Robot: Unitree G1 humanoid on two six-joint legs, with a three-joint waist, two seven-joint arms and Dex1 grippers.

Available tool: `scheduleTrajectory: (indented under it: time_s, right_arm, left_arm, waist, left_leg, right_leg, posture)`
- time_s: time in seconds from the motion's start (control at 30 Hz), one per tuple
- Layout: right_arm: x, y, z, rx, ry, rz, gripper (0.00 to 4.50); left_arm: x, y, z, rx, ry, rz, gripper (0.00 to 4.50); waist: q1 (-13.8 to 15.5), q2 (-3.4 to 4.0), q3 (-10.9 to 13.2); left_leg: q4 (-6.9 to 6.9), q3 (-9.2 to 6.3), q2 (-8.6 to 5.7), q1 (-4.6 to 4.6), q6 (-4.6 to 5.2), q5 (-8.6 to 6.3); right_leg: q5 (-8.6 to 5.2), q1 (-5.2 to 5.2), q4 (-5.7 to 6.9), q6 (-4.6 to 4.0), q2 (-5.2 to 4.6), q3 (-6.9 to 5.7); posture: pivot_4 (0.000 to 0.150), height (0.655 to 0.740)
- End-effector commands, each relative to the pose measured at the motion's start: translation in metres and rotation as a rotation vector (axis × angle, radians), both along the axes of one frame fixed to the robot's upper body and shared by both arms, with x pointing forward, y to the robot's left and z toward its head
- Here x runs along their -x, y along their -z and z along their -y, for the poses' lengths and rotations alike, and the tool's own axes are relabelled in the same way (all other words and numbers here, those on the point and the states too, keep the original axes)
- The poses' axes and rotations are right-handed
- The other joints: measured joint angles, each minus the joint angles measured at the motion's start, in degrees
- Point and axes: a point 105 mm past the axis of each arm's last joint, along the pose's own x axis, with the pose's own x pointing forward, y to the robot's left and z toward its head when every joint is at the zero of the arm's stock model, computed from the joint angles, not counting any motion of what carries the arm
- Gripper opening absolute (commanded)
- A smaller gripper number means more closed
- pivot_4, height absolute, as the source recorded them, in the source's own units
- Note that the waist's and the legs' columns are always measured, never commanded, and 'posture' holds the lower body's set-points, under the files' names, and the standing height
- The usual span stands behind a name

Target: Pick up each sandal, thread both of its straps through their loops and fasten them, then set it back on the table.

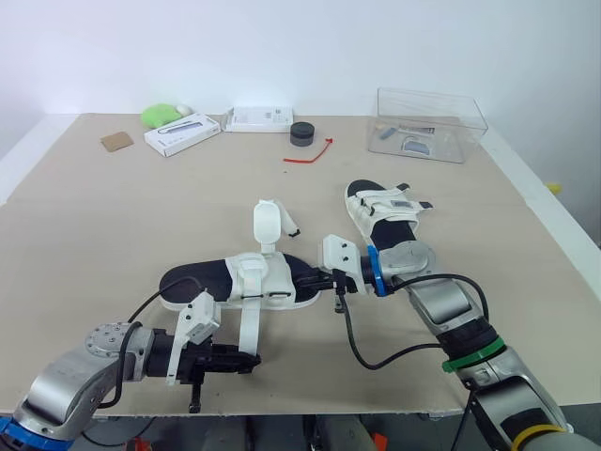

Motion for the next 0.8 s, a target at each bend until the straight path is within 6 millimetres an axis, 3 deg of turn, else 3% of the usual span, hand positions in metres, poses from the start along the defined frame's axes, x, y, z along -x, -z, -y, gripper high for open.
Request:
scheduleTrajectory:
  time_s: [0.03,0.33,0.43,0.47,0.5,0.53,0.63,0.8]
  right_arm:
    - [0.002,-0.005,-0.004,-0.006,-0.028,0.018,0.0]
    - [0.001,-0.006,-0.005,-0.004,-0.031,0.021,0.0]
    - [0.0,-0.006,-0.005,-0.002,-0.033,0.021,0.0]
    - [0.0,-0.006,-0.005,-0.002,-0.034,0.022,0.0]
    - [0.0,-0.006,-0.005,-0.002,-0.034,0.022,0.0]
    - [0.0,-0.006,-0.005,-0.001,-0.035,0.022,0.0]
    - [0.0,-0.006,-0.004,0.001,-0.037,0.021,0.0]
    - [-0.001,-0.006,-0.004,0.002,-0.04,0.019,0.0]
  left_arm:
    - [0.005,-0.008,0.004,0.004,0.034,0.063,0.01]
    - [0.006,-0.007,-0.002,-0.056,0.044,0.151,0.01]
    - [0.005,-0.011,-0.007,-0.087,0.088,0.226,0.84]
    - [0.005,-0.012,-0.009,-0.098,0.105,0.246,1.33]
    - [0.005,-0.013,-0.012,-0.126,0.136,0.303,1.48]
    - [0.003,-0.013,-0.016,-0.159,0.169,0.358,2.1]
    - [-0.005,-0.015,-0.028,-0.248,0.254,0.56,3.39]
    - [-0.024,-0.026,-0.037,-0.317,0.363,0.907,3.39]
  waist:
    - [0.01,0.0,0.0]
    - [0.0,0.0,0.0]
    - [0.0,0.0,0.0]
    - [0.01,0.01,0.0]
    - [0.01,0.01,0.01]
    - [0.01,0.01,0.01]
    - [0.04,0.03,0.02]
    - [0.06,0.03,0.02]
  left_leg:
    - [0.0,0.01,0.0,0.01,0.0,0.0]
    - [-0.01,0.04,0.03,0.03,0.0,0.0]
    - [-0.01,0.06,0.07,0.04,0.0,0.0]
    - [-0.01,0.05,0.08,0.04,0.0,0.0]
    - [-0.02,0.06,0.08,0.05,0.0,0.0]
    - [-0.02,0.07,0.09,0.06,0.0,0.0]
    - [-0.05,0.11,0.1,0.1,0.0,0.0]
    - [-0.07,0.18,0.13,0.1,0.0,0.0]
  right_leg:
    - [0.0,0.01,0.0,0.0,0.0,0.0]
    - [0.0,0.01,0.0,-0.02,0.01,-0.01]
    - [-0.02,0.01,0.0,0.01,0.01,-0.01]
    - [-0.04,0.01,0.0,0.01,0.02,-0.02]
    - [-0.03,0.01,0.0,0.0,0.02,-0.02]
    - [-0.04,0.0,0.0,-0.01,0.02,-0.02]
    - [-0.03,0.01,0.0,-0.12,0.03,-0.03]
    - [0.01,0.0,-0.01,-0.21,-0.01,-0.03]
  posture:
    - [0.15,0.74]
    - [0.15,0.74]
    - [0.15,0.74]
    - [0.15,0.74]
    - [0.15,0.74]
    - [0.15,0.74]
    - [0.15,0.74]
    - [0.15,0.74]
